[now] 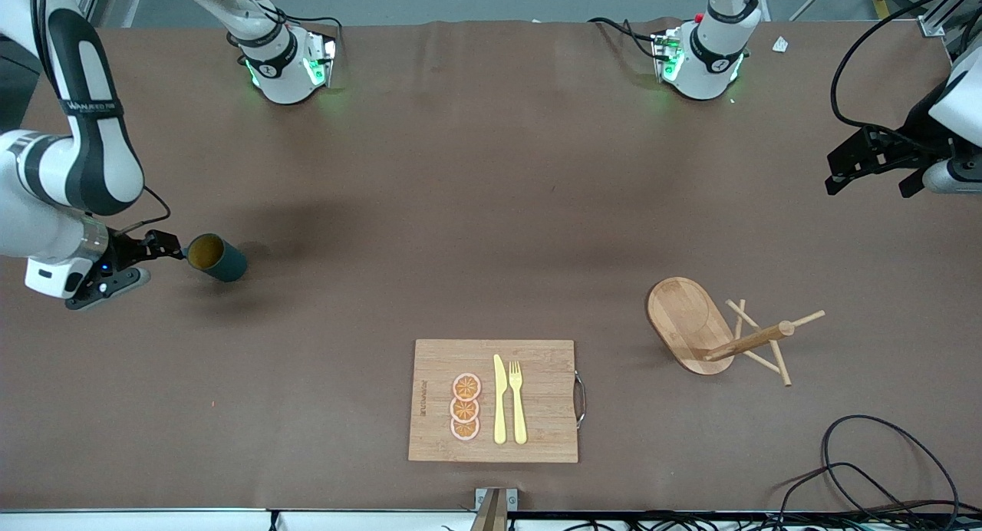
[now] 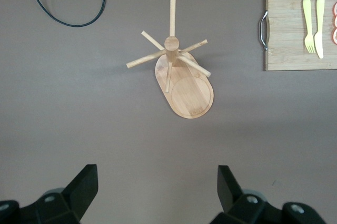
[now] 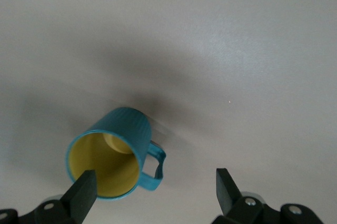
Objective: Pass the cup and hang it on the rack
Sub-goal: 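Close the right gripper on the teal mug rim, then carry the mug to the table middle and set it down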
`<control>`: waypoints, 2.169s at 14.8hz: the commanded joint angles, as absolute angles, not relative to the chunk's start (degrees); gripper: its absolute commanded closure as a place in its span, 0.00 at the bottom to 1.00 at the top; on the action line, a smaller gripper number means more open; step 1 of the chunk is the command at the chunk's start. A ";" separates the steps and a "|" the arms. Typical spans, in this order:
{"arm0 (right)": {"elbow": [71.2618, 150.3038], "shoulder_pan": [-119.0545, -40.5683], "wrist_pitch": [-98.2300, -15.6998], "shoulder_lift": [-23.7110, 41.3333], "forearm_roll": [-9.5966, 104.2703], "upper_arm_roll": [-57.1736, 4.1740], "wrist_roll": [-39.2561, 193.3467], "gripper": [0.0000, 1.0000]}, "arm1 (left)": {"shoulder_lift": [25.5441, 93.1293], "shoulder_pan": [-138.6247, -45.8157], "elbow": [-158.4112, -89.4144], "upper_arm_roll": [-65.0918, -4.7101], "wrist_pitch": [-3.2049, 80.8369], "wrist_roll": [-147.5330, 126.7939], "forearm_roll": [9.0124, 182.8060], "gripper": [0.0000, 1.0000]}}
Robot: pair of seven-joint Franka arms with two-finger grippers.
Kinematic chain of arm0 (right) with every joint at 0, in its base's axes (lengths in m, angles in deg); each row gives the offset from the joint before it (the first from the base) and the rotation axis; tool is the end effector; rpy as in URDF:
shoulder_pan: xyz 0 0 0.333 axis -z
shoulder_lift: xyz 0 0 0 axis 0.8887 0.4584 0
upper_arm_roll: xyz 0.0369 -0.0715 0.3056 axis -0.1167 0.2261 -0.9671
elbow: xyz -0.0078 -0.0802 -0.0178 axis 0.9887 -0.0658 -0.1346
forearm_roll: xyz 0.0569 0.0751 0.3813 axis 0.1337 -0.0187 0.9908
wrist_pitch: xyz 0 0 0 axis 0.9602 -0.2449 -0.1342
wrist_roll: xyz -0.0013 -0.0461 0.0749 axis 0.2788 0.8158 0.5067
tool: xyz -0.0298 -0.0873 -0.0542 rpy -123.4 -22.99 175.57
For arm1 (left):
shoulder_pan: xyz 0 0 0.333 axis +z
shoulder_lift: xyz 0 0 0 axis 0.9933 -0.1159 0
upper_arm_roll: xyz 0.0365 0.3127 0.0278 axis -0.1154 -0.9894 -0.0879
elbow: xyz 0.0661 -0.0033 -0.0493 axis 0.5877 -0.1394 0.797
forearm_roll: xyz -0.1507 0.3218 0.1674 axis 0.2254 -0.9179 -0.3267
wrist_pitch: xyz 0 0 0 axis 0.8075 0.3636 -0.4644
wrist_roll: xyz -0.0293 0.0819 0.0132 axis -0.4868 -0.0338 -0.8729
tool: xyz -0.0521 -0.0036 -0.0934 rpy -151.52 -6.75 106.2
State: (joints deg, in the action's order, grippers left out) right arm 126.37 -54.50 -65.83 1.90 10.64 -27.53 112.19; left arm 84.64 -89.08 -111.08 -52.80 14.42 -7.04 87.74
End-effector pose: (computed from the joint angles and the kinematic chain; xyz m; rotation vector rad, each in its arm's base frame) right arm 0.5744 -0.1272 0.3064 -3.0125 -0.7375 0.1759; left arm 0.5580 -0.0608 0.6529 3.1151 -0.0804 0.1469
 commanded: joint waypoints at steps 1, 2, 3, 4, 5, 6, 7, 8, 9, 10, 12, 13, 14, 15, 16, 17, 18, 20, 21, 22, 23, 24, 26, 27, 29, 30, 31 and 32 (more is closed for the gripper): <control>131.36 -53.49 -71.40 1.96 11.55 -28.35 114.64 0.00 | 83.99 -88.80 -109.72 -52.61 14.11 -6.03 87.09 0.00; 132.86 -53.31 -73.08 1.96 11.55 -28.35 114.64 0.01 | 83.99 -88.71 -109.72 -52.61 14.20 -5.94 87.09 0.00; 134.01 -53.40 -73.53 1.96 11.55 -28.43 114.99 0.04 | 83.99 -88.71 -109.72 -52.61 14.20 -5.94 87.18 0.00; 134.89 -53.40 -74.40 2.05 11.89 -28.43 114.99 0.06 | 83.99 -88.71 -109.72 -52.61 14.11 -5.94 87.18 0.00; 135.77 -53.66 -75.28 2.05 12.68 -28.43 114.99 0.07 | 83.99 -88.79 -109.72 -52.61 14.20 -6.11 87.09 0.00; 136.38 -53.66 -76.16 2.22 12.86 -28.43 115.08 0.15 | 83.99 -88.88 -109.72 -52.61 14.20 -6.20 87.18 0.00; 136.65 -53.83 -76.78 2.40 12.86 -28.43 115.95 0.37 | 83.99 -88.97 -109.81 -52.61 14.11 -6.47 87.18 0.00; 136.74 -54.01 -76.87 2.75 12.86 -28.43 117.96 0.64 | 83.99 -88.97 -109.81 -52.61 14.11 -6.55 87.09 0.00; 136.74 -54.27 -76.96 2.92 12.95 -28.43 119.63 0.91 | 83.90 -88.97 -109.72 -52.61 14.20 -6.73 87.18 0.00; 136.74 -54.36 -76.96 3.10 13.04 -28.43 119.56 1.00 | 83.90 -88.97 -109.81 -52.61 14.11 -6.73 87.18 0.00; 136.57 -54.45 -76.87 3.19 13.04 -28.43 119.56 1.00 | 83.90 -88.88 -109.81 -52.61 14.20 -6.73 87.18 0.00; 136.39 -54.45 -76.52 3.10 13.13 -28.52 119.48 1.00 | 83.90 -88.88 -109.72 -52.61 14.20 -6.73 87.18 0.00; 136.30 -54.63 -76.26 2.93 13.13 -28.52 119.21 1.00 | 83.90 -88.88 -109.72 -52.61 14.20 -6.73 87.09 0.00; 135.95 -55.15 -74.95 2.40 13.13 -28.52 118.17 1.00 | 83.99 -89.06 -109.72 -52.61 14.20 -6.82 87.01 0.00; 135.08 -56.29 -72.24 1.61 13.13 -28.52 115.89 1.00 | 83.90 -89.15 -109.72 -52.61 14.11 -6.91 87.09 0.00; 133.94 -57.86 -68.82 0.30 13.13 -28.52 111.52 1.00 | 83.90 -89.15 -109.72 -52.61 14.20 -6.91 87.01 0.00; 132.97 -59.97 -65.65 -1.19 13.13 -28.52 106.52 1.00 | 83.99 -89.15 -109.72 -52.61 14.11 -6.99 87.01 0.00; 131.91 -65.93 -61.42 -3.83 13.13 -28.61 94.06 1.00 | 83.90 -89.15 -109.72 -52.61 14.11 -6.91 87.09 0.00; 131.56 -69.45 -60.45 -4.63 13.21 -28.70 87.55 1.00 | 83.90 -89.15 -109.72 -52.61 14.11 -6.91 87.09 0.00; 130.77 -73.22 -59.65 -5.07 13.30 -28.70 81.48 1.00 | 83.99 -89.15 -109.72 -52.61 14.20 -6.99 87.09 0.00; 129.11 -77.00 -58.51 -5.07 14.35 -28.70 74.63 1.00 | 83.90 -89.15 -109.72 -52.52 14.20 -7.00 87.09 0.00; 127.44 -80.35 -57.81 -4.90 15.92 -28.70 69.43 1.00 | 83.99 -89.15 -109.72 -52.52 14.11 -6.91 87.09 0.00; 124.10 -86.76 -57.89 -4.29 17.95 -28.61 58.36 1.00 | 83.99 -89.15 -109.72 -52.61 14.20 -6.73 87.09 0.00; 122.61 -89.93 -58.15 -3.85 18.14 -28.61 52.82 1.00 | 83.90 -89.06 -109.72 -52.61 14.20 -6.64 87.09 0.00; 117.35 -95.21 -58.33 0.44 18.14 -28.61 41.39 1.00 | 83.90 -89.06 -109.72 -52.61 14.11 -6.64 87.09 0.00; 114.71 -97.49 -58.33 3.07 18.14 -28.61 36.03 1.00 | 83.90 -89.06 -109.72 -52.61 14.20 -6.64 87.09 0.00; 111.81 -99.69 -58.41 5.45 18.14 -28.61 31.45 1.00 | 83.90 -89.06 -109.72 -52.61 14.20 -6.64 87.09 0.00; 108.74 -101.19 -58.41 7.82 18.14 -28.61 27.58 1.00 | 83.99 -89.06 -109.72 -52.61 14.20 -6.64 87.09 0.00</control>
